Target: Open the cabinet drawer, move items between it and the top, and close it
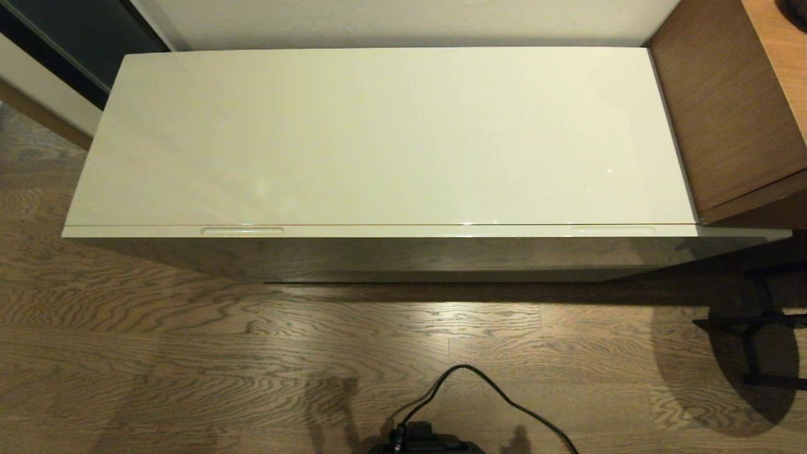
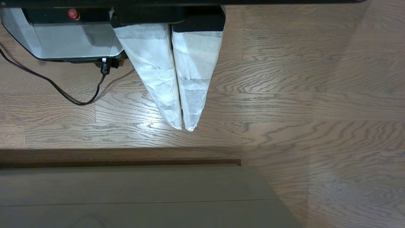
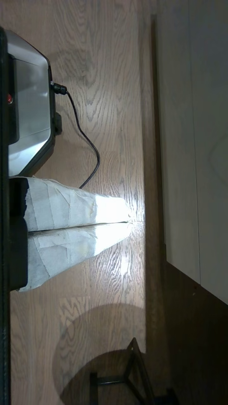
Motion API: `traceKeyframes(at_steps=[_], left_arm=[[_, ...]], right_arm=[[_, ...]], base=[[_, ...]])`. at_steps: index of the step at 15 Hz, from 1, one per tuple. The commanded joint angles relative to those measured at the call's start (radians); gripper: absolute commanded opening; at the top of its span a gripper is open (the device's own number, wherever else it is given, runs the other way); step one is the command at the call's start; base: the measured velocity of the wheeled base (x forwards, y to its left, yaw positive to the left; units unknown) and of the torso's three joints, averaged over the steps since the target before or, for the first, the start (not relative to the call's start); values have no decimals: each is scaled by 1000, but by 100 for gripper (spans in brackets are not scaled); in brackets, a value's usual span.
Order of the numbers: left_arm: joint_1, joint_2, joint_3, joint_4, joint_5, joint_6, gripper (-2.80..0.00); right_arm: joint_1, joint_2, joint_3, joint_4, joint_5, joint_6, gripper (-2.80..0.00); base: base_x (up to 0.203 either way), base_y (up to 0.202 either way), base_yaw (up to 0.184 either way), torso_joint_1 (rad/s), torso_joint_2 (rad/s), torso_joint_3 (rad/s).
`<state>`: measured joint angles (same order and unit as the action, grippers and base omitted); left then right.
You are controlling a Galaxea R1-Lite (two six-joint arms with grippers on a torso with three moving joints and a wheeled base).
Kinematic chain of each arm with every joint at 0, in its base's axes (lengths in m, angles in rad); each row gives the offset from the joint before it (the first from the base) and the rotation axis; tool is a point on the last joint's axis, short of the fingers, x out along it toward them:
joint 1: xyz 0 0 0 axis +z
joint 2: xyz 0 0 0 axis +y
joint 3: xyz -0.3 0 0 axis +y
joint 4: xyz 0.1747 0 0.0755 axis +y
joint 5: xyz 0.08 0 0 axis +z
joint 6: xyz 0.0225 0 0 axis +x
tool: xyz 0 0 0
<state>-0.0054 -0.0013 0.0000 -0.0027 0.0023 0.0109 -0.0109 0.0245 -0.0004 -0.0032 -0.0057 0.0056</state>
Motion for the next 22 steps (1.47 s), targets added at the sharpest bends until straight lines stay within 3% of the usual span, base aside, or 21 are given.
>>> traceKeyframes(at_steps=[1,22], left_arm=[[-1,3,2,0,1,0,-280],[1,3,2,0,1,0,-280]], right_arm=[[0,3,0,2,0,11,-280],[0,3,0,2,0,20,-280]], base=[[0,0,0,0,0,0],[0,0,0,0,0,0]])
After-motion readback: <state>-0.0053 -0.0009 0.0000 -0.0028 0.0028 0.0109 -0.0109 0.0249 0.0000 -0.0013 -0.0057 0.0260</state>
